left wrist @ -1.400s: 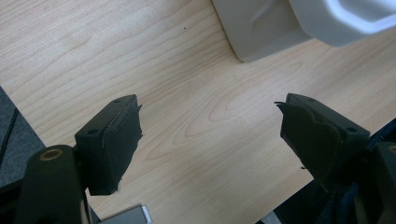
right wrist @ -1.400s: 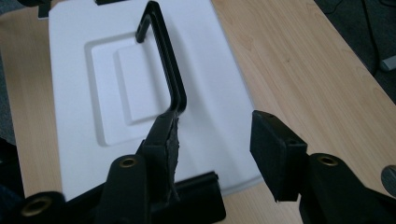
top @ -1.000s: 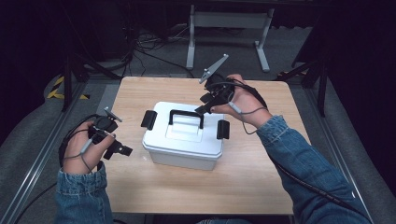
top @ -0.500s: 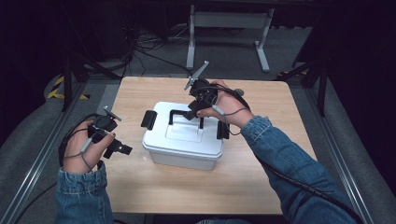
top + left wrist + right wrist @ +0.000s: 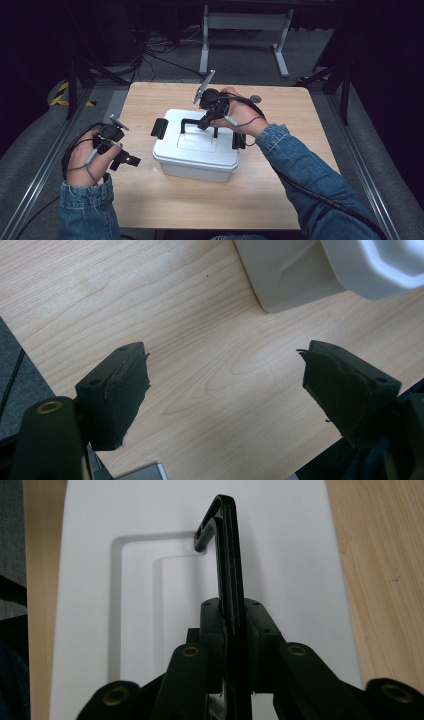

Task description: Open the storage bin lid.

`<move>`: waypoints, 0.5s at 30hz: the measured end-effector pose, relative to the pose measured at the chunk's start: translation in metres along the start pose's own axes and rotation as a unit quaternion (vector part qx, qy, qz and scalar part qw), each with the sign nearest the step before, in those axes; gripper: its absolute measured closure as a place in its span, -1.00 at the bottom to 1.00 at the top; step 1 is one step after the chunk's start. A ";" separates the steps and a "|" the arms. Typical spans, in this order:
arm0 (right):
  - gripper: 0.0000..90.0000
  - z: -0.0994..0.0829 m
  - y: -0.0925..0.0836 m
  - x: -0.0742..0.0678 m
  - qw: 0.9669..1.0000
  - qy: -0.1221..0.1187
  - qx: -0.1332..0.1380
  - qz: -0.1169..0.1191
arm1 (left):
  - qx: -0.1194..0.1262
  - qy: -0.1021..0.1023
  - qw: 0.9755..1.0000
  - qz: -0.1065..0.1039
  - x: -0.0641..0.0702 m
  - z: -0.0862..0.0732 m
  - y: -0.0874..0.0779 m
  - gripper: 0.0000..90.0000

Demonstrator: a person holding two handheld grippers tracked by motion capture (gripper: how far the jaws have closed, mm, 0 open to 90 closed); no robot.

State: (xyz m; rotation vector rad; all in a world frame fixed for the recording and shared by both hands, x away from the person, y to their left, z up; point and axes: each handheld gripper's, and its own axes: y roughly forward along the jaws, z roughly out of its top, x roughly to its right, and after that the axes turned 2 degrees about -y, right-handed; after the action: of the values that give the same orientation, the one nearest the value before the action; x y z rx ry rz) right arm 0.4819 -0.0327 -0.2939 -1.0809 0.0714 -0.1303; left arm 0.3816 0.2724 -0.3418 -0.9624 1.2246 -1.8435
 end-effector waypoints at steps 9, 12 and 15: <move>0.87 0.004 -0.006 -0.009 1.000 -0.025 -0.002 0.014 | 0.001 -0.001 1.000 0.000 -0.001 -0.002 -0.001 -0.57; 0.87 0.007 -0.011 -0.011 0.999 -0.034 0.004 0.010 | 0.001 -0.001 1.000 0.002 -0.002 -0.002 -0.002 -0.57; 0.86 0.008 -0.018 -0.013 0.999 -0.032 0.011 0.009 | -0.001 0.002 1.000 -0.001 -0.002 -0.001 -0.001 -0.57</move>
State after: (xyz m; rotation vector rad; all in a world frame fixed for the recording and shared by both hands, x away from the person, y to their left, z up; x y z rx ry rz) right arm 0.4691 -0.0320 -0.2739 -1.0612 0.0209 -0.0801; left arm 0.3813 0.2746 -0.3419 -0.9612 1.2280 -1.8470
